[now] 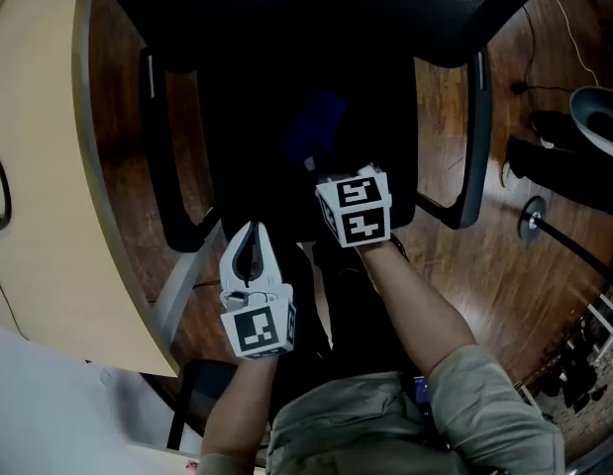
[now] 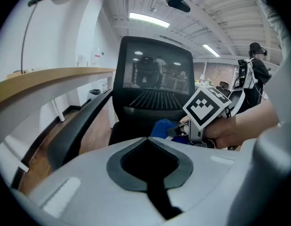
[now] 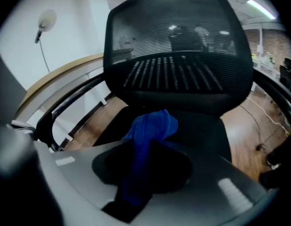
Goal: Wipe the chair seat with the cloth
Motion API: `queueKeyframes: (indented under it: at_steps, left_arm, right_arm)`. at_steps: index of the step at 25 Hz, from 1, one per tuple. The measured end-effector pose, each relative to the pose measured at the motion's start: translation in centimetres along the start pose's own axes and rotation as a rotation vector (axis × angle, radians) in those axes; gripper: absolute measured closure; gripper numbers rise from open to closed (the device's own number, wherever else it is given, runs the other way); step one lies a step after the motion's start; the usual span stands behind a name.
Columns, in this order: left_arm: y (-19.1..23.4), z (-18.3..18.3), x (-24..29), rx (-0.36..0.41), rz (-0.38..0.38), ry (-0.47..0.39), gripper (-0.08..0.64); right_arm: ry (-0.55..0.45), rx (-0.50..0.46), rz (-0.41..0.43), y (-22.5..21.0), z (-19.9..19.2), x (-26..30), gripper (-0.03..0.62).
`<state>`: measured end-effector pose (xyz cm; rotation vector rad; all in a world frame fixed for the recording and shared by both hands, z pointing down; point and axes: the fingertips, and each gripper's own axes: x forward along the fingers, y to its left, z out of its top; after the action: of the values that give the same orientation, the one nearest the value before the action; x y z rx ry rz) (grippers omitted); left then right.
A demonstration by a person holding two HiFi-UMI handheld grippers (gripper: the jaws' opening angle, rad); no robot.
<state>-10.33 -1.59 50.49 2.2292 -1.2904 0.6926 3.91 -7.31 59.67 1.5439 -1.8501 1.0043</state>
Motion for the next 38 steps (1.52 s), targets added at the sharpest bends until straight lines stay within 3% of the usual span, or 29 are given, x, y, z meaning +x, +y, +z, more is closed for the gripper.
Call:
queueKeyframes:
  at_steps: [7,17,22,29,38]
  left_arm:
    - [5.4,-2.7,-3.0,-0.091,0.123,0.0,0.555]
    - [8.2,-5.1,-5.1,-0.126,0.162,0.013,0.555]
    - [8.1,-5.7,-4.6,-0.109,0.135,0.032,0.555]
    - [4.1,-5.0,-2.5,-0.039,0.043,0.046,0.555]
    - [-3.8,-2.7,1.7,0.093,-0.153,0.063,0.555]
  right_arm:
    - [0.088,-0.221,0.275,12.8,-2.5,3.0,0.5]
    - [0.203,-0.347,0.361,19.0,-6.0,6.9,0.5]
    - [0.216,-0.339,0.304,17.4,-6.6,7.6,0.502]
    - [0.199,-0.265,0.201,10.7,-6.5,5.8,0.502]
    - [0.151,-0.03,0.009,-0.8,-7.3,1.6,0.502]
